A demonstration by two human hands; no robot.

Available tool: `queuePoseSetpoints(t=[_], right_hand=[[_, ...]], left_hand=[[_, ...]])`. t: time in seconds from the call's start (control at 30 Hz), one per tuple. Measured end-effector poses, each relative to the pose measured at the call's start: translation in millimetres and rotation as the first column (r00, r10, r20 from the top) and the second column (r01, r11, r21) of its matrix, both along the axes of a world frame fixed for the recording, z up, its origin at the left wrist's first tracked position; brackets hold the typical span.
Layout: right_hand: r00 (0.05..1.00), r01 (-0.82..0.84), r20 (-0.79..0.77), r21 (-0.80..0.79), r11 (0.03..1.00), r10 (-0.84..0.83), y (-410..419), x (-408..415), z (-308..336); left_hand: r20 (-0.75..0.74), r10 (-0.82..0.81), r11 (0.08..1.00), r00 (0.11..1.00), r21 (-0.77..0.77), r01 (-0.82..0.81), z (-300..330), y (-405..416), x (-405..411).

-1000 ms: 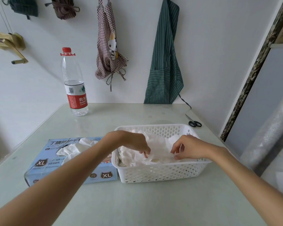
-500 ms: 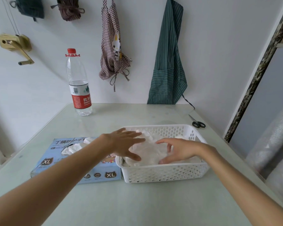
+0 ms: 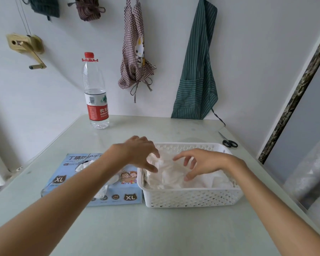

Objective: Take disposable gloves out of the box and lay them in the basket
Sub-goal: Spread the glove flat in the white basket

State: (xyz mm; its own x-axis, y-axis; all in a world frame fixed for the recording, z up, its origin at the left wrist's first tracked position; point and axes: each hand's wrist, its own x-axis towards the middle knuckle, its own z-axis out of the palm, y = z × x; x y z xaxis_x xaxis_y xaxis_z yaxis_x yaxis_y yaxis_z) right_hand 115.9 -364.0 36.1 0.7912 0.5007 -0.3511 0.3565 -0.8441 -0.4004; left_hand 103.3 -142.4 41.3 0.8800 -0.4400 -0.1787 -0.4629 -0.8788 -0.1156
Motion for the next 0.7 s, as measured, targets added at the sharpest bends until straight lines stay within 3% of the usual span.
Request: queuePoseSetpoints(t=[0.1,0.27,0.37,0.5,0.63,0.7], right_hand=[[1.000,-0.020,0.008,0.114,0.993,0.019,25,2,1],[0.998,-0.059,-0.034,-0.143,0.988,0.055,56,11,-14],[0.999,-0.042,0.027,-0.129,0.991,0.046,57,8,-3],[0.975,0.028,0.217,0.105,0.994,-0.050,60,5,-1],[0.986,0.039,0.164,-0.002,0.999,-0.038,75,6,-25],[0.991,0.058,0.122,-0.041,0.997,-0.053,75,6,-28]], left_hand=[[0.084,-0.004,0.998,0.996,-0.070,0.010,13,13,-5],[0.084,-0.011,0.977,0.996,-0.210,0.029,19,23,-17],[0.071,0.071,0.949,0.995,-0.311,-0.045,23,45,-32],[0.085,0.302,0.842,0.949,-0.491,-0.224,15,87,-52],[0.011,0.435,0.689,0.901,-0.648,-0.324,-5,113,-61],[-0.035,0.435,0.657,0.900,-0.671,-0.344,-11,120,-61]])
